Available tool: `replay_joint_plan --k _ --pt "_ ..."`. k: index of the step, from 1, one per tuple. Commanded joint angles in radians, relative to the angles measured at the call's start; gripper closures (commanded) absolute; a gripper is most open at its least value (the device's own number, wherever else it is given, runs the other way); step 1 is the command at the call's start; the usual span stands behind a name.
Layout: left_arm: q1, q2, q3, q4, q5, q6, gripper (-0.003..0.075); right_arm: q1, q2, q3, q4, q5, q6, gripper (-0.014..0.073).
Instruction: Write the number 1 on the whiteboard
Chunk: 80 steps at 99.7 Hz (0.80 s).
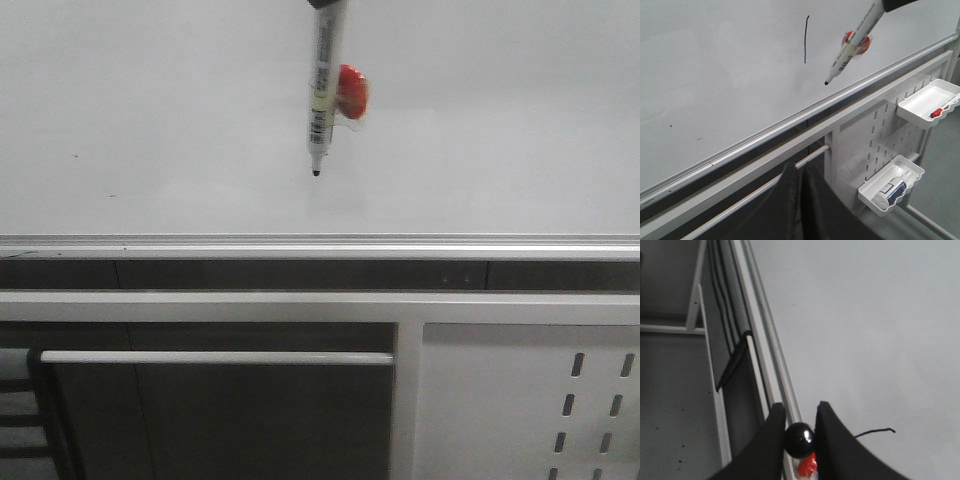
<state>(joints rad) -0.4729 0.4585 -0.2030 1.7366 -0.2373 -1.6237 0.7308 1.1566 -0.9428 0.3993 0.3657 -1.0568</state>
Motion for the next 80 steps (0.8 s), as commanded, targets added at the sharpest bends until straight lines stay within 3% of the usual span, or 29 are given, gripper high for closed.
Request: replay_joint_plan --k 1,26,38,51,68,80 --pt "-0.004 0.005 -0.031 -0.029 -0.016 -0.011 0.0738 0.043 -0.069 -0.029 0.019 -0.016 -0.011 0.0656" --pt "-0.004 0.005 -0.033 -0.029 -0.083 0.010 0.0738 0.087 -0.123 -0.029 0.127 0.115 0.014 0.0656" --pt "-0.004 0.005 -0.043 -0.029 -0.231 0.110 0.0719 0.090 -0.113 -0.029 0.183 0.144 0.014 0.0656" --pt "-0.004 0.005 -0.043 -0.029 -0.296 0.182 0.0624 0.107 -0.094 -0.029 0.240 0.144 0.014 0.0656" --pt "-0.004 0.005 -0.044 -0.029 -0.298 0.263 0.0402 0.167 -0.070 -0.029 0.244 0.078 0.014 0.0656" --pt "-0.004 0.007 -0.044 -0.029 -0.260 0.270 0.0365 0.196 -0.031 -0.052 0.251 0.080 0.014 0.0656"
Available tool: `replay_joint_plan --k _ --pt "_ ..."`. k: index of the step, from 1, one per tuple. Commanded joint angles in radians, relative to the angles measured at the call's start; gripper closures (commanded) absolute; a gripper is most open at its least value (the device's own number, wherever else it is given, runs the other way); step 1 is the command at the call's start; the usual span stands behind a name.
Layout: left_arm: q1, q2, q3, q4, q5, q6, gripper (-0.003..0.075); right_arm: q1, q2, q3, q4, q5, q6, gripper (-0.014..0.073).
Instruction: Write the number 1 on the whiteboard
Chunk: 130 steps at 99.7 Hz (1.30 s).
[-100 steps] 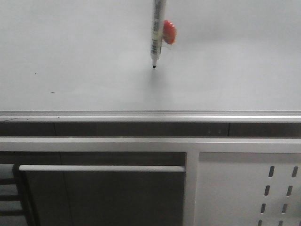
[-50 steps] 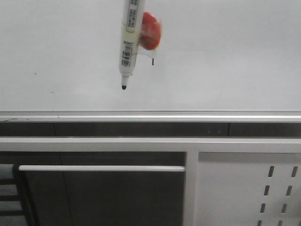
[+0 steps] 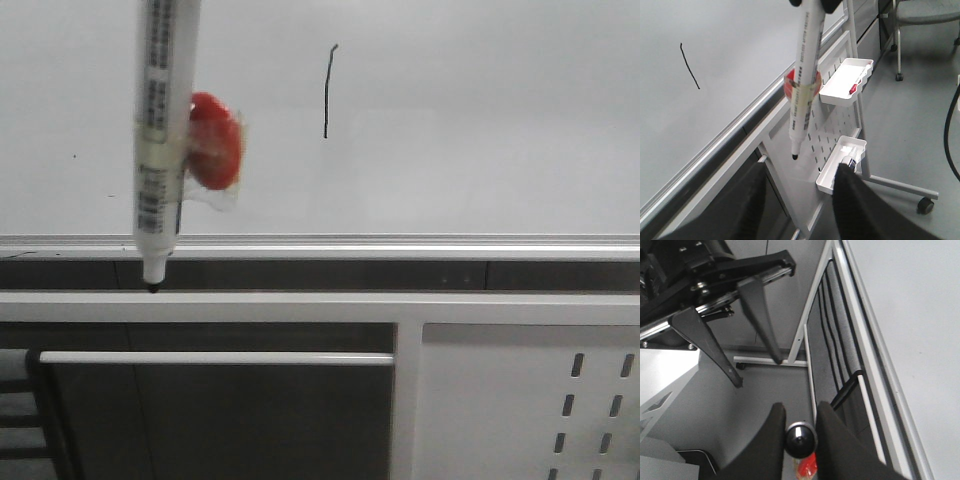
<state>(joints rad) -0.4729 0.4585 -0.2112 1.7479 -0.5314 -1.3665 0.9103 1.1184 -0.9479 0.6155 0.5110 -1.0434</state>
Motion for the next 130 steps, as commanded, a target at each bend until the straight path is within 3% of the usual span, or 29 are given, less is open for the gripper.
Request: replay_joint_plan --k 1,42,89,130 --pt "-0.004 0.007 -0.036 -0.041 0.036 0.012 0.0365 0.017 0.009 -0.048 0.035 -0.065 0.001 0.0656" --pt "-0.004 0.023 -0.036 -0.041 0.072 0.012 0.0365 0.037 0.094 -0.128 0.035 -0.076 0.001 0.0656" --pt "-0.004 0.237 -0.130 -0.041 0.072 0.051 0.0385 0.052 0.096 -0.142 0.060 -0.097 0.001 0.0656" --pt "-0.004 0.365 -0.171 -0.041 0.022 0.066 0.0385 0.026 0.096 -0.142 0.049 -0.021 0.001 0.0656"
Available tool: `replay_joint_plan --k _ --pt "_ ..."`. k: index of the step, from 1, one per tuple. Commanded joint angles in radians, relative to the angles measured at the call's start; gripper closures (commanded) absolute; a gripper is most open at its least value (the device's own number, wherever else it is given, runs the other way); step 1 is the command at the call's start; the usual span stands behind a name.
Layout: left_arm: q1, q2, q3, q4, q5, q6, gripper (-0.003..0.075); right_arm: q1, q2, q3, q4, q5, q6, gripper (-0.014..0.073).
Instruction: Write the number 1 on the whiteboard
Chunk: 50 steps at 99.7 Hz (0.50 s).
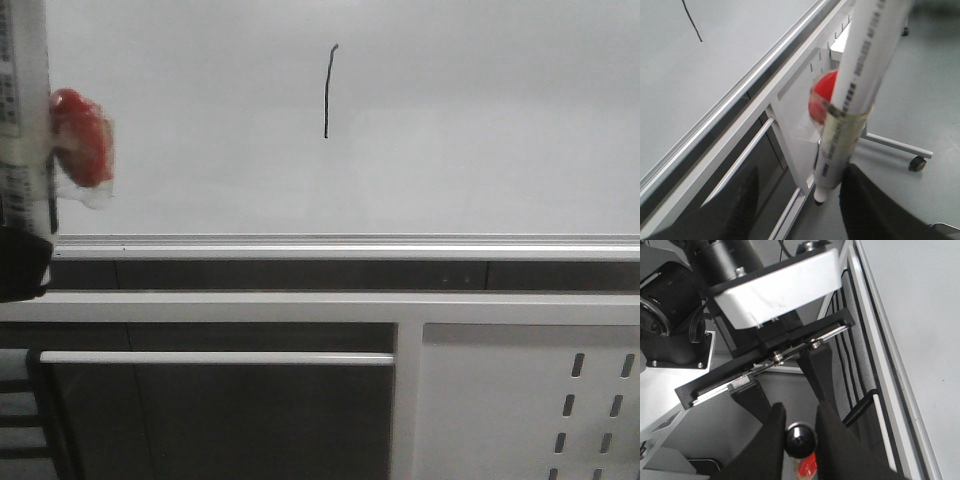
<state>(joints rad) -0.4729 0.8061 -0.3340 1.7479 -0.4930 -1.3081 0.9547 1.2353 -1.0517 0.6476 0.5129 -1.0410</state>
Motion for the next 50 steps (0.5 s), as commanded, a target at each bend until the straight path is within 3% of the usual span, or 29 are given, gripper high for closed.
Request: replay_joint_plan --k 1,50 --pt "-0.004 0.020 -0.051 -0.041 -0.018 0.011 0.0385 -0.021 -0.021 -0.038 0.017 -0.017 -0.001 0.0656" --pt "-0.004 0.281 -0.160 -0.071 -0.093 0.100 0.0395 -0.148 -0.021 -0.038 0.017 0.071 0.001 0.0656"
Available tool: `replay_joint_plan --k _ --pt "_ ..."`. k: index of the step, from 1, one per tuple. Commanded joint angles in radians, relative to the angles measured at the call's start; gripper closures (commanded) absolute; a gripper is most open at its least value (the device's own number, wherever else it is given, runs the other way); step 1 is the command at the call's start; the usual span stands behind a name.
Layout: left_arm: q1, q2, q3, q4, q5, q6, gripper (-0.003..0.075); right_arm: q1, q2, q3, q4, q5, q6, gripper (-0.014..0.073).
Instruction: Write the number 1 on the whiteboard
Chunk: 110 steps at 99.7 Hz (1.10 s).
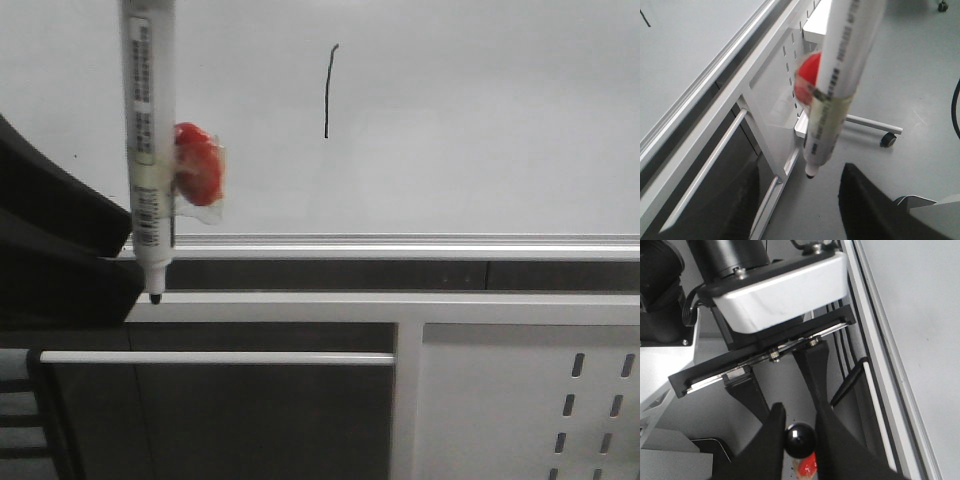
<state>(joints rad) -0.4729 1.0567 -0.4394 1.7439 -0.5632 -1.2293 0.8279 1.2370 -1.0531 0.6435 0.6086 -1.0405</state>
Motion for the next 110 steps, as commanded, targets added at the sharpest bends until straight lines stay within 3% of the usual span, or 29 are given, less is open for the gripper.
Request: replay_joint_plan --k 1,26,54,85,99,110 --pt "-0.004 0.037 -0.060 -0.070 -0.026 0.024 0.0395 -0.021 -0.023 -0.036 0.021 -0.025 0.000 0.0656" --pt "-0.004 0.147 -0.135 -0.098 -0.139 0.051 0.0395 -0.023 -0.023 -0.036 0.012 -0.064 0.000 0.0656" --pt "-0.004 0.161 -0.141 -0.098 -0.148 0.057 0.0406 -0.023 -0.023 -0.036 0.012 -0.080 0.000 0.0656" --pt "-0.004 0.161 -0.141 -0.098 -0.166 0.057 0.0590 -0.023 -0.023 -0.036 0.011 -0.060 0.000 0.0656" --pt "-0.004 0.161 -0.141 -0.098 -0.166 0.057 0.0736 -0.023 -0.023 -0.036 0.011 -0.052 0.000 0.0656" --pt "-0.004 0.161 -0.141 -0.098 -0.166 0.057 0.0738 -0.023 -0.023 -0.036 0.011 -0.052 0.000 0.0656"
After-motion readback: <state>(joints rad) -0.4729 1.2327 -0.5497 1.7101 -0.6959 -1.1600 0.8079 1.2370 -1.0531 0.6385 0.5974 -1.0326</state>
